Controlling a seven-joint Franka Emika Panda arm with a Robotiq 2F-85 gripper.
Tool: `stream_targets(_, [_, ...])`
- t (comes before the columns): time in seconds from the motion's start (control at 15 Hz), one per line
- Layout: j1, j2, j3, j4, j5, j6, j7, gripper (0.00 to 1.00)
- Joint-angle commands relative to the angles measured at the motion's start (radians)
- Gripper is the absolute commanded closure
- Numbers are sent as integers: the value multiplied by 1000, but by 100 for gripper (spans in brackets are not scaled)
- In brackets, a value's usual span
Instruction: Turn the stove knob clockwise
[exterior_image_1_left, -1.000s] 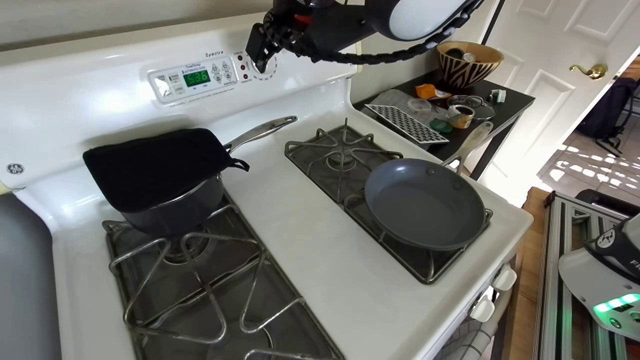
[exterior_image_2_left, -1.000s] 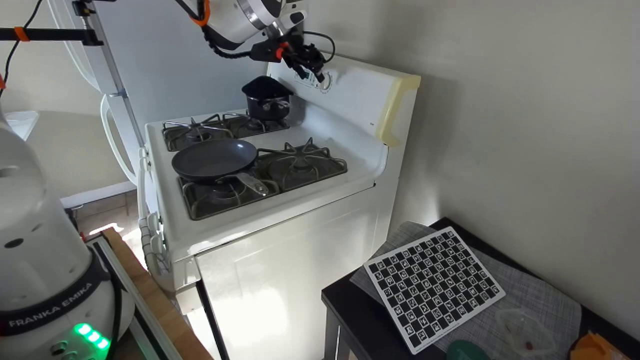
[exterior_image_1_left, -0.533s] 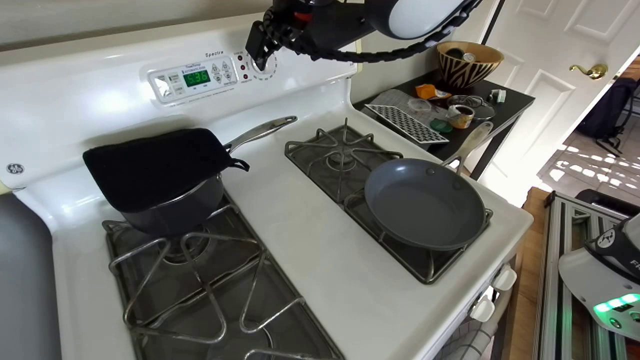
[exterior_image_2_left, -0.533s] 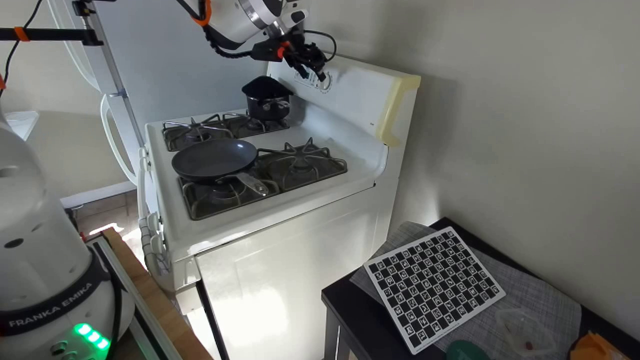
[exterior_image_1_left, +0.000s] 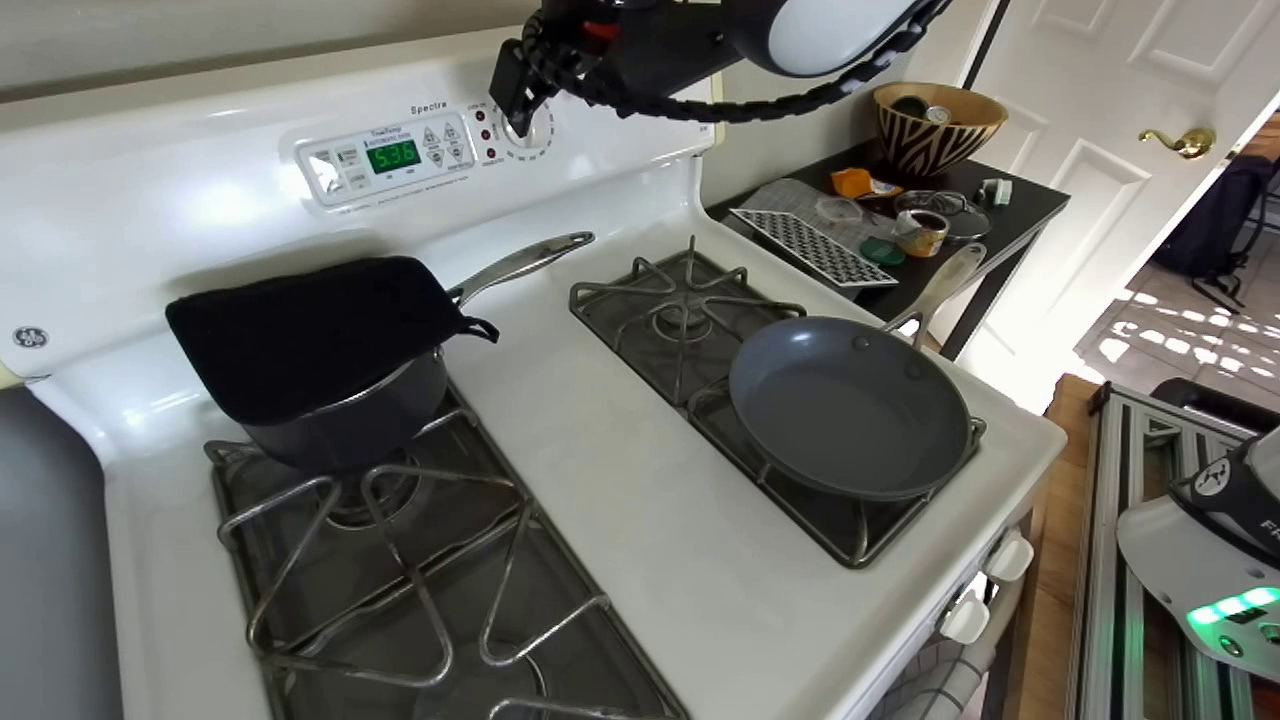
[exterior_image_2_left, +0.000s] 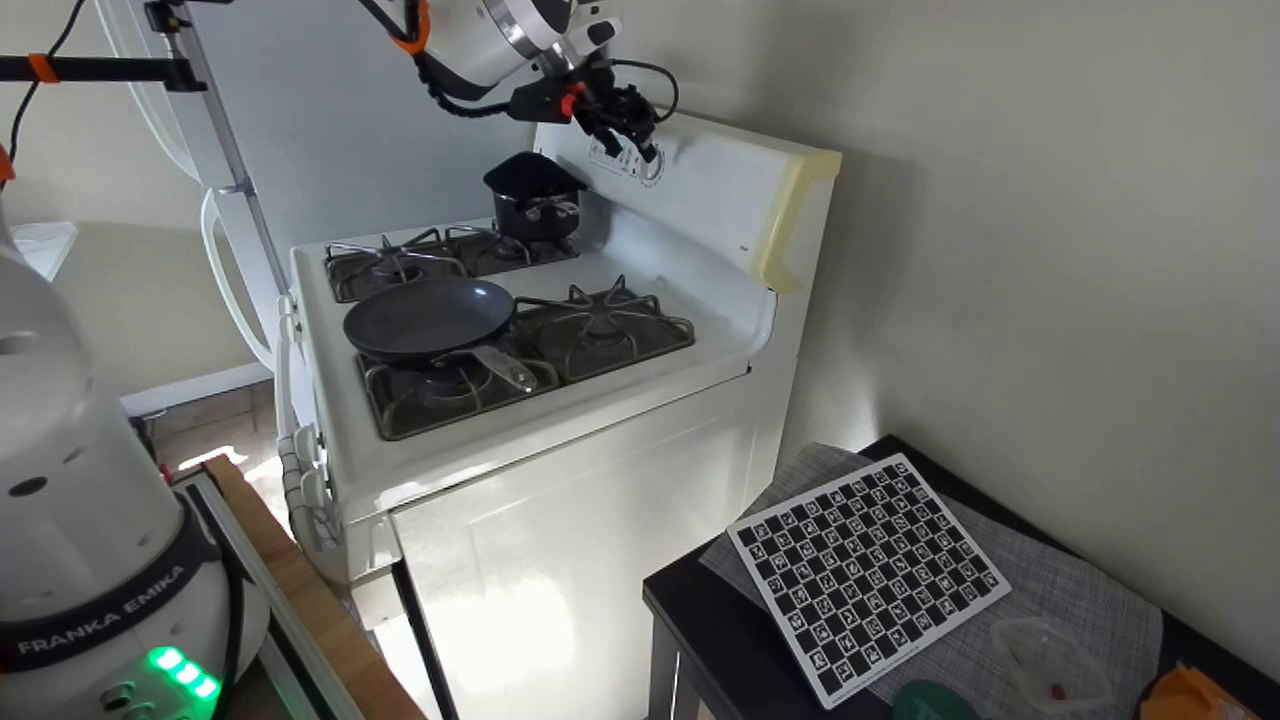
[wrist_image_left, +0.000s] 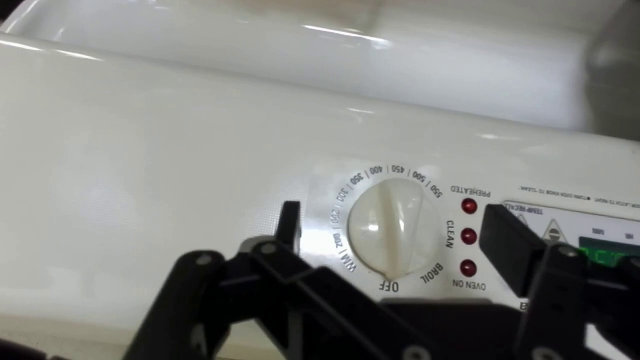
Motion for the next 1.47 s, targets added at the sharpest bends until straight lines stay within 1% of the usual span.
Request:
stream_targets(0.0, [2, 21, -9, 10, -29, 32, 31, 36])
stream_targets(0.07, [2, 22, -9, 11, -28, 33, 32, 43])
stream_targets(0.13, [2, 23, -10, 11, -29, 34, 33, 45])
stream_targets(0.2, [3, 24, -11, 12, -30, 35, 33, 49])
stream_targets(0.27, [3, 25, -12, 13, -32, 36, 33, 45])
stream_targets(0.4, [3, 29, -14, 18, -37, 37, 34, 47])
stream_targets(0.47, [3, 32, -14, 22, -39, 38, 31, 47])
stream_targets(0.53, [3, 36, -15, 28, -43, 39, 31, 44])
stream_targets(0.87, [3, 63, -15, 57, -50, 43, 24, 47])
stream_targets(1.07, [4, 78, -14, 70, -46, 47, 22, 52])
stream_targets(1.13, [4, 82, -14, 72, -45, 51, 22, 55])
stream_targets(1.2, [4, 86, -14, 74, -45, 56, 21, 60])
stream_targets(1.27, [5, 89, -14, 77, -46, 60, 23, 73])
stream_targets(1.33, [5, 91, -15, 79, -45, 62, 22, 73])
stream_targets(1.4, [5, 89, -19, 79, -46, 61, 23, 81])
